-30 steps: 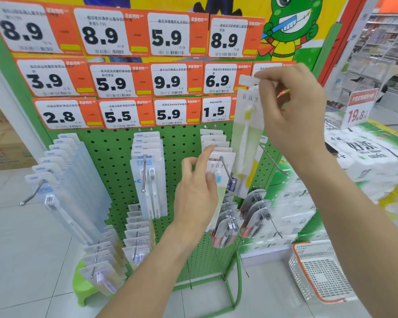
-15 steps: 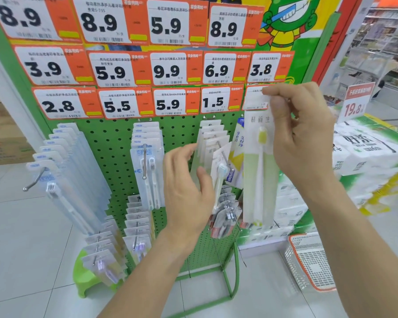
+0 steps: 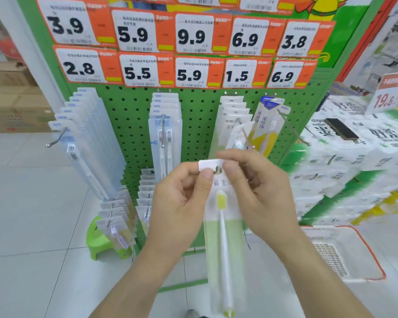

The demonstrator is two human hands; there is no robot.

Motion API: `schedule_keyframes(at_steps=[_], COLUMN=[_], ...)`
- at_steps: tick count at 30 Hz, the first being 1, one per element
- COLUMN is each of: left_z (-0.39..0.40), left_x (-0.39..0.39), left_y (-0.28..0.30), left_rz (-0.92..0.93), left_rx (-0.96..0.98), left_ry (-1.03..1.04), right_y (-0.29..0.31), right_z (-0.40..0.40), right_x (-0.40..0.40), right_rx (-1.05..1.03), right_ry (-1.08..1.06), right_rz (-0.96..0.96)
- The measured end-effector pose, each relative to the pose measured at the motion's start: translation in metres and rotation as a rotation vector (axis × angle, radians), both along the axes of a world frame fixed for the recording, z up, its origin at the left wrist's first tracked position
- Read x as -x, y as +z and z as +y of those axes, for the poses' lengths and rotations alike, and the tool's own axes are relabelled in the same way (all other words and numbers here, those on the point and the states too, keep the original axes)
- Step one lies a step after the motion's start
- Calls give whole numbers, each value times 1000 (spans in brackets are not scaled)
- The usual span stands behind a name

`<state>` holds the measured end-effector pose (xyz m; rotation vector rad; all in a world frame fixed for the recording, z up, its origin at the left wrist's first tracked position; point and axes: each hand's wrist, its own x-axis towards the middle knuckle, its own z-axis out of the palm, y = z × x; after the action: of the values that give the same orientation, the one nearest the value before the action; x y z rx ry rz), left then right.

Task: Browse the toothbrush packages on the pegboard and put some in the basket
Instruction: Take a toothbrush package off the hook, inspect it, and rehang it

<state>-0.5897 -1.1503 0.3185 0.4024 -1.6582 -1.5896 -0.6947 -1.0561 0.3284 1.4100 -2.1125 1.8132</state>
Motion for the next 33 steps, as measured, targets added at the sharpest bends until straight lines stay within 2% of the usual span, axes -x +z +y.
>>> schedule_keyframes(at_steps=[6,14,20,25,33], left_z=[-15,-27,-35,-28,-17], left_x=[-25,-56,-71,-82,-93], left_y=[-41,-66,-75,-84,-99], left_rz=[-165,-313,-378,-407,-551], left_rx=[-101,-151,-98,-83,-1], left_ry=[35,99,90,97,20], right_y=[-42,-74,-91,-100,-115], right_z=[-10,-22,-32,-27,-18], right_x=[-20,-36,-42,-48,-61], right_rx=[-78,-160,-194,-254,-262], right_ry=[68,200,311,392,327], right_rz=[-308,-497,-570,-530,-527])
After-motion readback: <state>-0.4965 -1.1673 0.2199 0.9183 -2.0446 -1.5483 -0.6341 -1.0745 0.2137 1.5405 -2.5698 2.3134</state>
